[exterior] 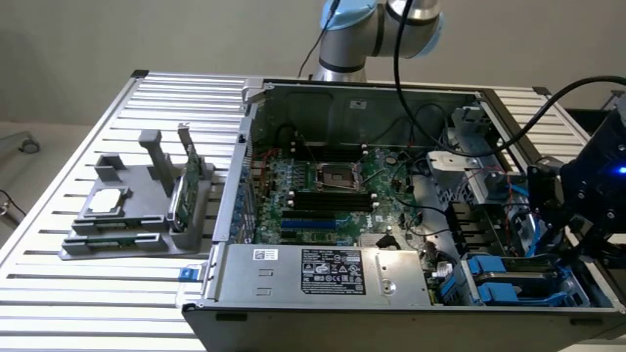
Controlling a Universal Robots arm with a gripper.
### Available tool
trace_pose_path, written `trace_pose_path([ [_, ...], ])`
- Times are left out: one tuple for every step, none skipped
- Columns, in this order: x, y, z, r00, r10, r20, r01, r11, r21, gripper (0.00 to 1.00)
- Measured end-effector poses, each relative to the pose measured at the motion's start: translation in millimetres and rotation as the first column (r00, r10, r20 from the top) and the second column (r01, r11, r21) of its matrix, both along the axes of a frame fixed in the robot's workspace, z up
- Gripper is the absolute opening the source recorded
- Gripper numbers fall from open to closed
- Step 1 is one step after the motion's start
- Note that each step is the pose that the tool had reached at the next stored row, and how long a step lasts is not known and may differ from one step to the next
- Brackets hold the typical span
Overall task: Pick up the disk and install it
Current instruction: 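Insert the first disk wire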
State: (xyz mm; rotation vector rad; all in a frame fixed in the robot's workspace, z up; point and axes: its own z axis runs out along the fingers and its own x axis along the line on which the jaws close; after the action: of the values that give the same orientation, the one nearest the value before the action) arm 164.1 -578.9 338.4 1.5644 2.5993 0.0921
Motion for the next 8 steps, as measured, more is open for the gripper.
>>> trace_pose_path([
  [0.0, 1.2, 0.0, 1.0000, -0.001, -0.0002, 0.001, 1.0000, -0.0011, 0.33],
  [0.0, 2.6, 0.0, 1.0000, -0.001, -0.0004, 0.001, 1.0000, -0.0026, 0.33],
  [0.1, 4.3, 0.0, 1.0000, -0.002, -0.0005, 0.002, 1.0000, -0.0041, 0.33],
  [0.6, 6.2, 0.1, 1.0000, -0.002, -0.0006, 0.002, 1.0000, -0.0063, 0.33],
  [1.6, 7.4, 0.1, 1.0000, -0.002, -0.0007, 0.002, 1.0000, -0.0080, 0.33],
  [2.8, 8.2, 0.0, 1.0000, -0.003, -0.0008, 0.003, 0.9999, -0.0098, 0.33],
  [4.4, 8.7, 0.0, 1.0000, -0.004, -0.0009, 0.004, 0.9999, -0.0115, 0.33],
  [6.0, 8.9, 0.0, 1.0000, -0.006, -0.0012, 0.006, 0.9999, -0.0139, 0.33],
])
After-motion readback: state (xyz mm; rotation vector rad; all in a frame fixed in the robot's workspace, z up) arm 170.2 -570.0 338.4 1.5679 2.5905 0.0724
